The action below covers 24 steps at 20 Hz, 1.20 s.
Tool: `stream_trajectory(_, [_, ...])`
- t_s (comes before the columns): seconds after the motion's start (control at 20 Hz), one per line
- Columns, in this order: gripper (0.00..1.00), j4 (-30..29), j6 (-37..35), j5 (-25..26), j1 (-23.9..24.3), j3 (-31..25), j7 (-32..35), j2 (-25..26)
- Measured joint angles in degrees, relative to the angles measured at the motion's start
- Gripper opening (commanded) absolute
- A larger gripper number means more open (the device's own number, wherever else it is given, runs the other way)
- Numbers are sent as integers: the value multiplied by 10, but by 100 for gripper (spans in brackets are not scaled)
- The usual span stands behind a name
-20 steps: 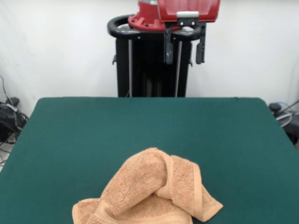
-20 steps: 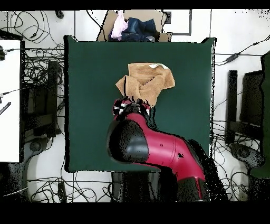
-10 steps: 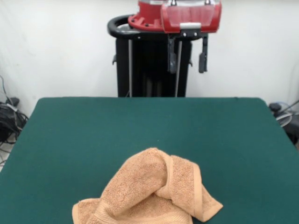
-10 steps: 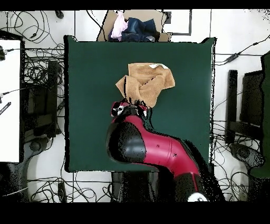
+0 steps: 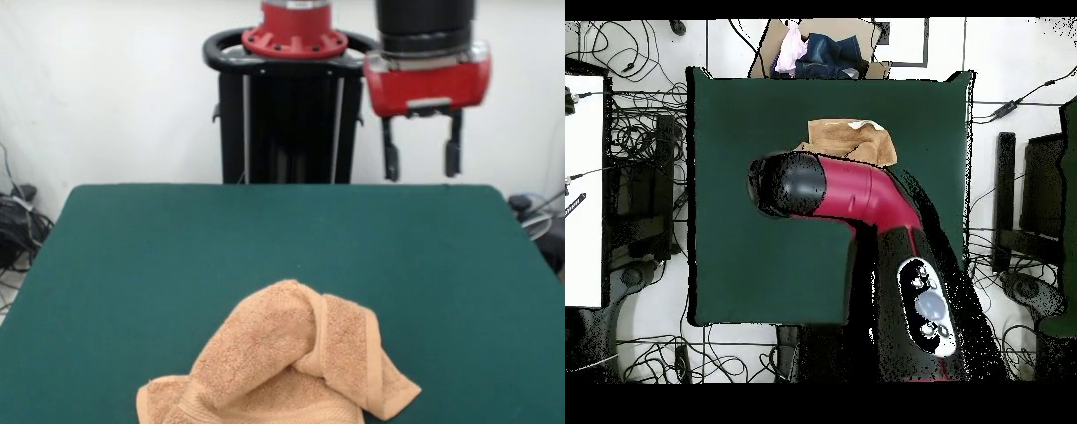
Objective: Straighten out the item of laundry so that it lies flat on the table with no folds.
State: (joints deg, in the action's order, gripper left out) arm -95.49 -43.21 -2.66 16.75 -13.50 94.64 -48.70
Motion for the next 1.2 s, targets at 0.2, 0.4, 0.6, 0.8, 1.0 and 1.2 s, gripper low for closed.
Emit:
stream_trajectory(0.2, [100,79,-79,2,-18,0,0,37])
stream_trajectory(0.4, [100,160,-123,19,-41,2,0,69])
stream_trajectory(0.6, [100,227,-149,32,-61,4,0,91])
stream_trajectory(0.8, [100,288,-181,42,-77,4,0,109])
stream_trajectory(1.0, [100,361,-236,64,-96,7,0,129])
stream_trajectory(1.2, [100,428,-289,94,-114,8,0,149])
